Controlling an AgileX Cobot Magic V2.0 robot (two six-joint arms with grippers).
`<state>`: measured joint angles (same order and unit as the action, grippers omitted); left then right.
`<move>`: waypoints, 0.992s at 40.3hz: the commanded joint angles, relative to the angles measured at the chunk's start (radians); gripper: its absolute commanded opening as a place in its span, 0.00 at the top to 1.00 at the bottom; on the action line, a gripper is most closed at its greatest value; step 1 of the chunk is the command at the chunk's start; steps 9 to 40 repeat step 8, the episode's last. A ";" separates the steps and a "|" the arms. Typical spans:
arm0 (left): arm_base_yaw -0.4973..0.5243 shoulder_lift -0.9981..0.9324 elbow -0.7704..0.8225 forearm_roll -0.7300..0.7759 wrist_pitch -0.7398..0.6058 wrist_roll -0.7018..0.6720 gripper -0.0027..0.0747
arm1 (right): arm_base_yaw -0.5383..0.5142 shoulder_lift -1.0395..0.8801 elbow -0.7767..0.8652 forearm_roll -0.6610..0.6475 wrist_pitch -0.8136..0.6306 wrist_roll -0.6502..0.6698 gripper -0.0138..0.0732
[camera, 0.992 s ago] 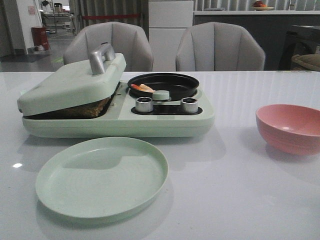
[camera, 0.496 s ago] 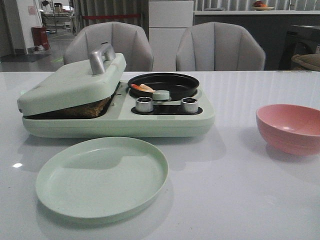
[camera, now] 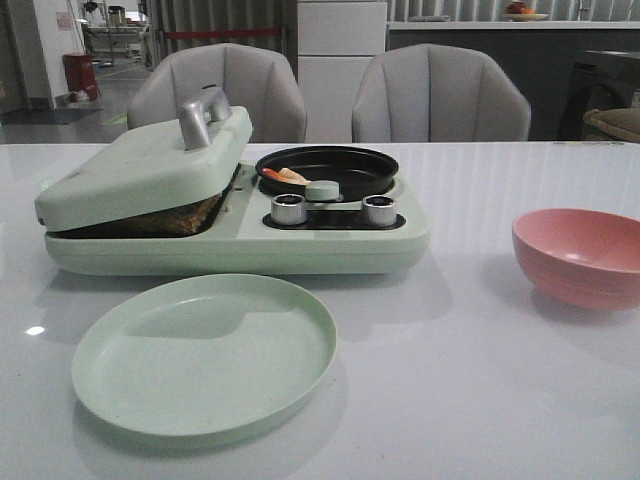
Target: Make breakfast with bread and shrimp
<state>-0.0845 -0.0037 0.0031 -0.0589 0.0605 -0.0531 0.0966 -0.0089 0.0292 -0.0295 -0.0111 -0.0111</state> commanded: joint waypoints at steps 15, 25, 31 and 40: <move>0.002 -0.025 0.032 -0.003 -0.084 -0.012 0.92 | -0.004 -0.020 -0.004 -0.012 -0.099 0.000 0.88; 0.002 -0.025 0.032 -0.003 -0.084 -0.012 0.92 | -0.004 -0.020 -0.004 -0.012 -0.099 0.000 0.88; 0.002 -0.025 0.032 -0.003 -0.084 -0.012 0.92 | -0.004 -0.020 -0.004 -0.012 -0.099 0.000 0.88; 0.002 -0.025 0.032 -0.003 -0.084 -0.012 0.92 | -0.004 -0.020 -0.004 -0.012 -0.099 0.000 0.88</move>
